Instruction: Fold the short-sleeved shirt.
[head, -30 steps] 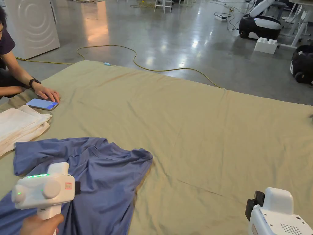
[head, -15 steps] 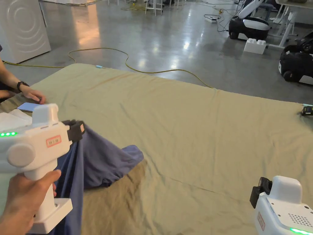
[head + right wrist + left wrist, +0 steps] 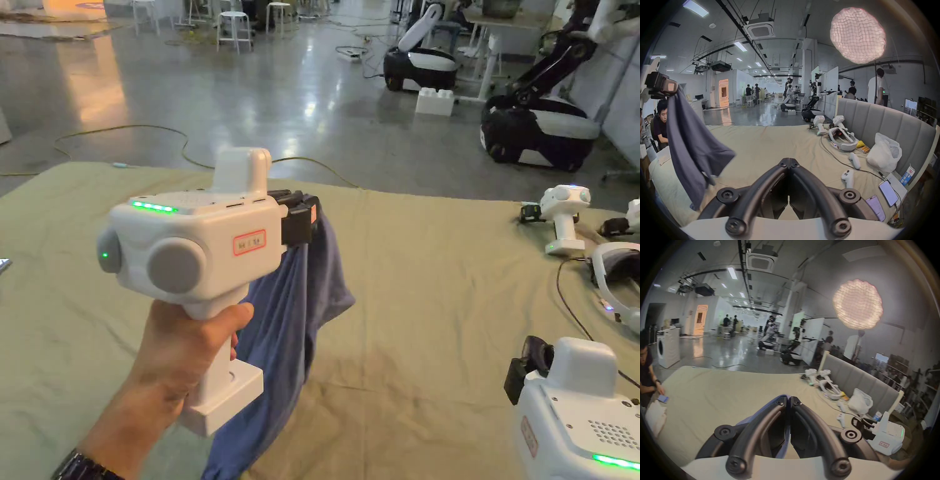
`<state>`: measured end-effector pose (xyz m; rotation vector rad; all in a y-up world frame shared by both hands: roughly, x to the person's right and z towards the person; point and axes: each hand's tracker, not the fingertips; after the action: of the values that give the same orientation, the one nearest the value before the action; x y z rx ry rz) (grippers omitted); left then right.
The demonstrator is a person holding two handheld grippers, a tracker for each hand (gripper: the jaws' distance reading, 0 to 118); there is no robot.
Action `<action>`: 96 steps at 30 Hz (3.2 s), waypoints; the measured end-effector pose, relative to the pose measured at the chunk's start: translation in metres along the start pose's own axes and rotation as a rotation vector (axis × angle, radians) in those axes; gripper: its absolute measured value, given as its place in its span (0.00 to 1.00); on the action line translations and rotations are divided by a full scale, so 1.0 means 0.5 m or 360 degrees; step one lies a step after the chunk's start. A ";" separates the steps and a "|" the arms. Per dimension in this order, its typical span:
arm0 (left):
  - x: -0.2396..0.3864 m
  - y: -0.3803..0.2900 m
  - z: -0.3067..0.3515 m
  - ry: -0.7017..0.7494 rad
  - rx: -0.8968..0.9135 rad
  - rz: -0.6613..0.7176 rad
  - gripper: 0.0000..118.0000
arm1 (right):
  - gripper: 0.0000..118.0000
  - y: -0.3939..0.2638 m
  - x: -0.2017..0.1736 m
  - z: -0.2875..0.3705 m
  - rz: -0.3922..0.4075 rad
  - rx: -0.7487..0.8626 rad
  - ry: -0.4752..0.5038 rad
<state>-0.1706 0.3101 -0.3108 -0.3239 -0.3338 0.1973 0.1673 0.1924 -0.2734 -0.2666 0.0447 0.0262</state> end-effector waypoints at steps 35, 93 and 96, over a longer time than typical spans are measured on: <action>0.040 -0.232 0.064 0.0532 0.0188 -0.0161 0.59 | 0.03 0.014 -0.013 0.034 -0.0077 0.0302 0.0063; -0.097 -0.474 -0.054 0.0591 -0.1056 0.0264 0.03 | 0.58 -0.130 0.184 -0.292 -0.0007 -0.0756 0.0100; -0.100 -0.451 -0.032 0.0540 -0.1010 0.0331 0.03 | 0.58 -0.155 0.185 -0.373 -0.0039 -0.0927 0.0114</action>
<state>-0.1807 0.0838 -0.2621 -1.0086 -0.0149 0.2333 0.2546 0.0702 -0.4373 -0.8503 0.1048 0.0046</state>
